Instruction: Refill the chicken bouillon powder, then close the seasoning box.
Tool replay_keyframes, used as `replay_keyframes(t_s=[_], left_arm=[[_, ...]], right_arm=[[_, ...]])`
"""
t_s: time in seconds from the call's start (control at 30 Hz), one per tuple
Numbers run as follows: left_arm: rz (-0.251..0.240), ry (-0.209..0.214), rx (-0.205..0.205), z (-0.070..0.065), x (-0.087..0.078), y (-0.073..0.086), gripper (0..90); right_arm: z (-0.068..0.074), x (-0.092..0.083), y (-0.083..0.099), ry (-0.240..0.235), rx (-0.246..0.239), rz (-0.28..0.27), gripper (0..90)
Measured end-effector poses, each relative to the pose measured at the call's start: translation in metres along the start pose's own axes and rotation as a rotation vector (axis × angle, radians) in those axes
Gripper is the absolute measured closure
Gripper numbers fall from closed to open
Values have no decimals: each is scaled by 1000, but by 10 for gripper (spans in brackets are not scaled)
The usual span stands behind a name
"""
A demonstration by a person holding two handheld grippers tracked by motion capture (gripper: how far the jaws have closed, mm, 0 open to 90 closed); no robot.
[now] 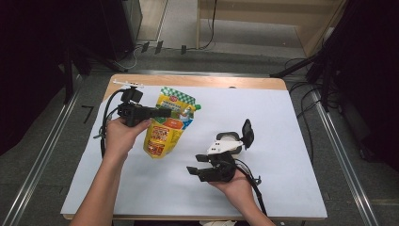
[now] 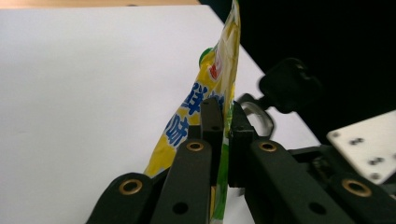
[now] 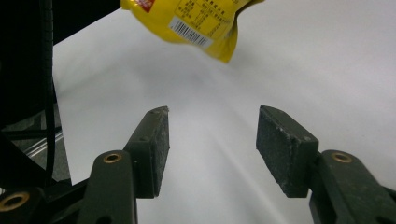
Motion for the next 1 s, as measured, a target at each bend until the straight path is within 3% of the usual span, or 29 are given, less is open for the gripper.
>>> replay_keyframes(t_s=[0.1, 0.23, 0.4, 0.53, 0.6, 1.0], left_arm=[[-18, -17, -9, 12, 0, -4, 897], [-41, -10, -19, 22, 4, -11, 897], [-61, -38, 18, 30, 14, -20, 897], [-72, -37, 11, 40, 21, -18, 895], [-88, -20, -5, 42, 19, -17, 895], [-103, -56, 56, 34, -2, 8, 885]], right_arm=[[-2, -1, 0, -2, 4, 1, 459], [-5, -2, 0, 2, 14, 5, 457], [-8, -4, 0, 8, 18, 3, 457], [-11, -6, 1, 16, 23, -1, 457], [-12, -6, 2, 20, 28, 2, 457], [-14, -12, -2, 22, 24, -19, 459]])
Point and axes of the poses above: each handheld gripper's, and its own axes: x roughly forward along the jaws, y roughly out of its underside, z roughly to its left, the point moved 5 cm from there along x, roughly forward along the jaws, and after that the axes turned 6 degrees about -x, right-handed, at the moved point
